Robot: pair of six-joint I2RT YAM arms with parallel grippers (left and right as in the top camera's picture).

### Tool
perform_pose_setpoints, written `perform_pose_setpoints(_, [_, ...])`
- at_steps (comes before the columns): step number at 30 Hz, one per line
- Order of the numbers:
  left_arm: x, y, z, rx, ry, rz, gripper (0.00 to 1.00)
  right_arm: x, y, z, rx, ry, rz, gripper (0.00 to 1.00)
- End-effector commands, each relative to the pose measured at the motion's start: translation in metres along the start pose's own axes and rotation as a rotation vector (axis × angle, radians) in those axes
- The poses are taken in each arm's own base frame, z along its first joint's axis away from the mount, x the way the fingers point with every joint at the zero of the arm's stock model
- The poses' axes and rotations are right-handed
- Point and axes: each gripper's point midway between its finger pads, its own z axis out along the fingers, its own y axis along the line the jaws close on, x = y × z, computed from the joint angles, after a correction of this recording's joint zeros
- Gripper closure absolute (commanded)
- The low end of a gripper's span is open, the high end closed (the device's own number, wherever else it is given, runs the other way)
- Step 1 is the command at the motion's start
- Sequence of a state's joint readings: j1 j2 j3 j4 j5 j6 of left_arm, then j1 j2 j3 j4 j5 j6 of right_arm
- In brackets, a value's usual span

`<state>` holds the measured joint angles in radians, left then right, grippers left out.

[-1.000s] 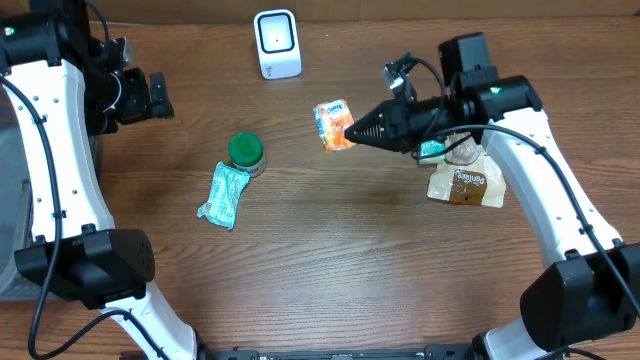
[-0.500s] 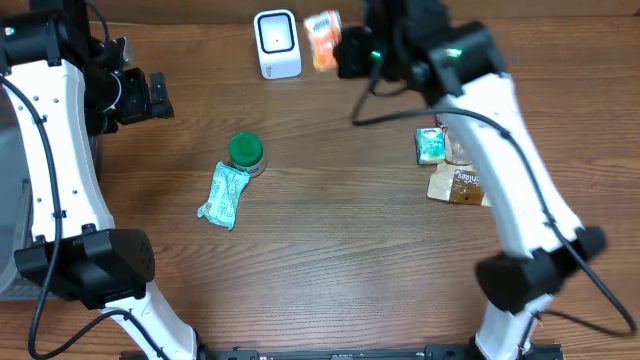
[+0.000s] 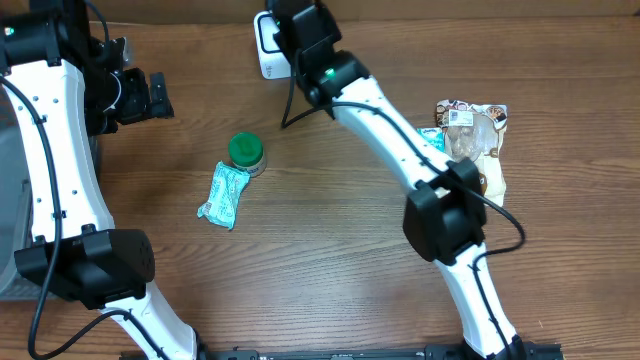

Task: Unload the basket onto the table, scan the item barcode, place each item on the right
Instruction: 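Hold the orange Kleenex pack in front of the scanner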

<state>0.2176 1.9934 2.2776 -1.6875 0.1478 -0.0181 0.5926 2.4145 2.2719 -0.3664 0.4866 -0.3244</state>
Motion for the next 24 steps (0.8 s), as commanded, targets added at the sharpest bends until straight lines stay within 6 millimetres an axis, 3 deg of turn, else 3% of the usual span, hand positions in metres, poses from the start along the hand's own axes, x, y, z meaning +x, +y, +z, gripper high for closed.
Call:
perform_pose_setpoints(1, [-0.001,-0.003,-0.014,-0.001,-0.042,0.027,0.01,-0.004,0.006,0.01,0.055,-0.037,-0.165,0.96])
perform_pose_setpoints(8, [-0.001,-0.003,-0.014,-0.001,-0.042,0.027,0.01,0.024,0.036,0.041,0.029,-0.052,-0.229,0.96])
perform_pose_setpoints(14, [-0.001,-0.003,-0.014,-0.001,-0.042,0.027,0.0,0.041,0.054,0.053,-0.021,-0.044,-0.244,0.96])
perform_pose_setpoints(24, [-0.001,-0.003,-0.014,-0.001,-0.042,0.027,0.0,0.035,0.056,0.052,-0.031,-0.073,-0.234,0.96])
